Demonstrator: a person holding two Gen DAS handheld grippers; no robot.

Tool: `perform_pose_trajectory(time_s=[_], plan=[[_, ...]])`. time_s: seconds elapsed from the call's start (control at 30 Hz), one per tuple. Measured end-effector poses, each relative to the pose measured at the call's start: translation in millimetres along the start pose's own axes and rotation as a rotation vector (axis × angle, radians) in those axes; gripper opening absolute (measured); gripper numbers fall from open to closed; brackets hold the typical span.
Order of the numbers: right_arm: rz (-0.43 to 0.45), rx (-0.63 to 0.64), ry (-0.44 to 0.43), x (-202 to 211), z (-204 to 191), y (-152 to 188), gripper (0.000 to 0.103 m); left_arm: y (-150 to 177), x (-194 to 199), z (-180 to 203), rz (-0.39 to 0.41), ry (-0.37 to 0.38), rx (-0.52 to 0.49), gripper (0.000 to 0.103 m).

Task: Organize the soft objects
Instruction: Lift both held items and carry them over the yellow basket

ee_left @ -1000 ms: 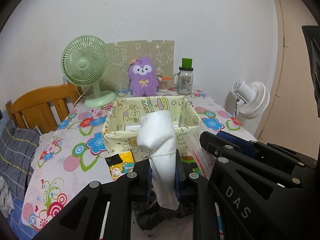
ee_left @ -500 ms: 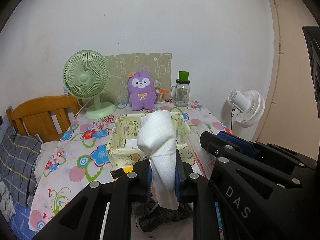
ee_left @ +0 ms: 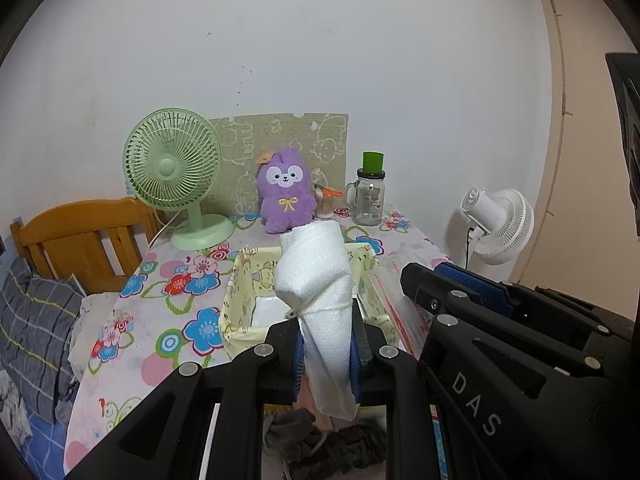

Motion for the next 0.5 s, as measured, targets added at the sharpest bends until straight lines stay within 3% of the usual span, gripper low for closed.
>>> perform_pose_trajectory(time_s=[0.3,0.5], plan=[[-0.005,0.004,-0.003,-30,-1,-13,0.022,-9,-21,-8,-0.006,-0.005,0.001,0.017],[-0.018,0.011,0.004,-54,0,-15,0.022,-13,-48,-20,-0.021,-0.048,-0.021,0.017]])
Point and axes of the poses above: each gripper's, at about its wrist camera, not at the fingertips, and x roughly against the way its jaws point, z to its right, y to its underside, the point moved 5 cm from there along -x, roughly the way its jaws point, and after that the axes turned 14 degrees about z, right-handed, at the moved point
